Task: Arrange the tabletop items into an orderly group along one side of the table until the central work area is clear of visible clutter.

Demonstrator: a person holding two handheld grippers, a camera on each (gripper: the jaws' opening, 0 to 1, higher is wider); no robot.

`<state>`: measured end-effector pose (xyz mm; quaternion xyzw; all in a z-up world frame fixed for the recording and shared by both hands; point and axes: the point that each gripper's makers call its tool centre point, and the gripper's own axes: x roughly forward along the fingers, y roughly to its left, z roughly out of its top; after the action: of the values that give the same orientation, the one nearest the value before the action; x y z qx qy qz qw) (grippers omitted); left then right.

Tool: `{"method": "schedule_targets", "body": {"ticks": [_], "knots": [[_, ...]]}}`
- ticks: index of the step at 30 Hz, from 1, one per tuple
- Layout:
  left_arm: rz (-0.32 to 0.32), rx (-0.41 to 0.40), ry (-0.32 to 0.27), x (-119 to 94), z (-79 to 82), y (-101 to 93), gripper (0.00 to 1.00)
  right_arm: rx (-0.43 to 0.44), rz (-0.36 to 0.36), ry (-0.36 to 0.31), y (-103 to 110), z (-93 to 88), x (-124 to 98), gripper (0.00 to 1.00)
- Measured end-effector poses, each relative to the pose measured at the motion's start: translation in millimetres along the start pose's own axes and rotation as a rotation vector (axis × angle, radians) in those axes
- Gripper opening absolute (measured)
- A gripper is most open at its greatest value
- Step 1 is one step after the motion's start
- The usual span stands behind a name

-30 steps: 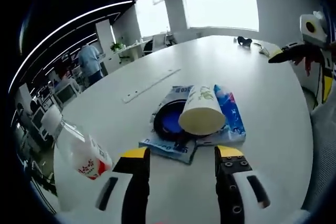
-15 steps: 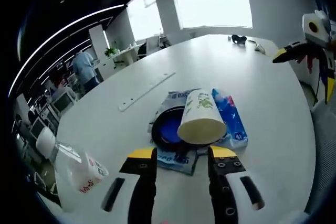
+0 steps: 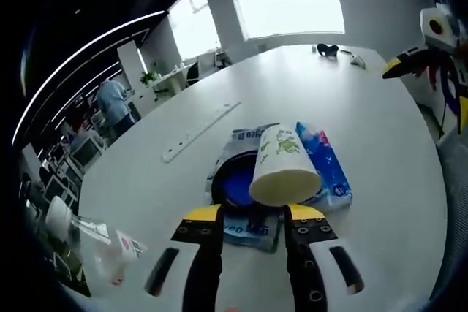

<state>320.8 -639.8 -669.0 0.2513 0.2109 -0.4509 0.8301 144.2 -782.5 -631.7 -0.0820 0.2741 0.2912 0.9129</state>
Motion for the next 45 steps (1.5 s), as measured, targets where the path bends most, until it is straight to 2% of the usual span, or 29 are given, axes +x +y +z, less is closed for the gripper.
{"method": "schedule_targets", "body": {"ticks": [19, 24, 31, 38, 45], "knots": [[-0.023, 0.039, 0.005, 14, 3.0, 1.4, 0.20, 0.016, -0.002, 0.021, -1, -9.0, -2, 0.97], [-0.036, 0.071, 0.012, 19, 1.9, 0.5, 0.19, 0.016, 0.003, 0.028, 1, -11.1, -1, 0.97], [-0.043, 0.082, 0.004, 22, 7.6, 2.2, 0.16, 0.016, 0.004, 0.035, 1, -12.9, -2, 0.96], [-0.067, 0.091, -0.003, 26, 11.0, -2.0, 0.08, 0.021, 0.005, 0.036, -1, -12.2, -2, 0.96], [-0.077, 0.107, -0.006, 29, 15.2, -2.4, 0.03, 0.027, 0.003, 0.039, -1, -14.6, -3, 0.96]]}}
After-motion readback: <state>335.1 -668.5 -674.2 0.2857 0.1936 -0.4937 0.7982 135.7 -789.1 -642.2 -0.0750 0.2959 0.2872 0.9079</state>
